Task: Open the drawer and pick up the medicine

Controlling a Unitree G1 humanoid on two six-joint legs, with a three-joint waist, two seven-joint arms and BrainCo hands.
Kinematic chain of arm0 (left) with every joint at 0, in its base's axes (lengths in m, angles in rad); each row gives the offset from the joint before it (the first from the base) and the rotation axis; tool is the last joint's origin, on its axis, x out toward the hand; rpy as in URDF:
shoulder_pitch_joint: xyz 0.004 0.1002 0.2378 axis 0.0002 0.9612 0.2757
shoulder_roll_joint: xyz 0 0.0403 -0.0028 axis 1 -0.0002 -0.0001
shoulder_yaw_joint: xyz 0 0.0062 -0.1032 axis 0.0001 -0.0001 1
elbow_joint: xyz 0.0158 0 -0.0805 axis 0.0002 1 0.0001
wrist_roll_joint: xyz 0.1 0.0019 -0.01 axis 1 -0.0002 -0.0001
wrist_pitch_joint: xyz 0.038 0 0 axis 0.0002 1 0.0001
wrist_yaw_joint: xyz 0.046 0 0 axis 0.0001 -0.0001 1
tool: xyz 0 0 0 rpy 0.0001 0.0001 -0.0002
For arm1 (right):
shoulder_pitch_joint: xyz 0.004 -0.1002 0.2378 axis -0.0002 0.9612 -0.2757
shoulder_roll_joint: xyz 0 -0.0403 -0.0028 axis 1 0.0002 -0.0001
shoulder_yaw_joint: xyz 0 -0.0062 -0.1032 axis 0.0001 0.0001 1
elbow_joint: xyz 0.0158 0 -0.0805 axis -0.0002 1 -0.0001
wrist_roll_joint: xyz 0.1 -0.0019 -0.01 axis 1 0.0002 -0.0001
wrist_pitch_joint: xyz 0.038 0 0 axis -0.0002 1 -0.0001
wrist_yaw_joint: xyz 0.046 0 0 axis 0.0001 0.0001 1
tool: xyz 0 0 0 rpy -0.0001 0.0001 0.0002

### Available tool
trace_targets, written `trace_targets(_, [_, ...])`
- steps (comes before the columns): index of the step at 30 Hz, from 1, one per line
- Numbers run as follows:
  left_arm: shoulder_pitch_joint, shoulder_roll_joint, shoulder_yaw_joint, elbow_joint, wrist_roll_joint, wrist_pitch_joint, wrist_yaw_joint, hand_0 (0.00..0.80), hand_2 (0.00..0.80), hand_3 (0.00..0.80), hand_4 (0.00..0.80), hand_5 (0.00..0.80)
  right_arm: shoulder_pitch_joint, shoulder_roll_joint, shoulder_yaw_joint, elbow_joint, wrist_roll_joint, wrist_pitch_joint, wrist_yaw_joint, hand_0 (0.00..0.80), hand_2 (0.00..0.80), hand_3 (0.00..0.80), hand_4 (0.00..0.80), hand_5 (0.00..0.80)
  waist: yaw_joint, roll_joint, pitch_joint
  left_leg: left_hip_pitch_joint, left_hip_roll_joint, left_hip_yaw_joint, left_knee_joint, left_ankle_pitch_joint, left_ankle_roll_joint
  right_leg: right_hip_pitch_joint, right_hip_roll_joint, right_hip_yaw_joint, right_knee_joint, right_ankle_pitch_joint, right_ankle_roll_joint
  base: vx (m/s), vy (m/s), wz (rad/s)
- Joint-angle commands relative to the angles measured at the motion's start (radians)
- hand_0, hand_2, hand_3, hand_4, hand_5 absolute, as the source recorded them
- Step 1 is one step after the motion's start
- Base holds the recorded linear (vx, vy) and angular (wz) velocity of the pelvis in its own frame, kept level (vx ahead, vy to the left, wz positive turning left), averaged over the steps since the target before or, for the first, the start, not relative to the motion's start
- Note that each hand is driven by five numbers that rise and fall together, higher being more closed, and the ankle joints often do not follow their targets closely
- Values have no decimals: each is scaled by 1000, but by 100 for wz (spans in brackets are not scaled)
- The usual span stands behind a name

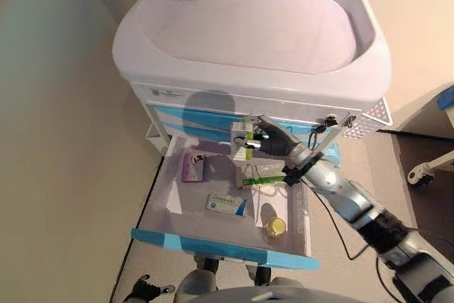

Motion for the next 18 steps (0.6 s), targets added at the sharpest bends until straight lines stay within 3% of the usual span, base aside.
trace_targets(1, [-16,6,20,73,50,8,-13,0,0,0,0,0,-21,-1,-78,-106,89,-81,-12,800,800,800,800,800,-4,-38,-21,-6,-67,-3,47,-77,43,-25,-41,10,-28,94,83,45,-15,0])
trace_targets(10, [3,1,15,81,57,17,-13,0,0,0,0,0,-72,-26,-200,-91,143,-89,-95,800,800,800,800,800,-5,-29,-53,17,-65,-6,46,-86,42,6,-39,2,-35,84,77,33,-11,0])
trace_targets(18, [15,-1,-22,78,26,26,0,0,0,0,0,0,-247,6,-204,151,127,-62,-231,800,800,800,800,800,28,-36,-66,26,-64,-27,37,-84,43,25,-39,-25,-44,77,73,24,-12,3])
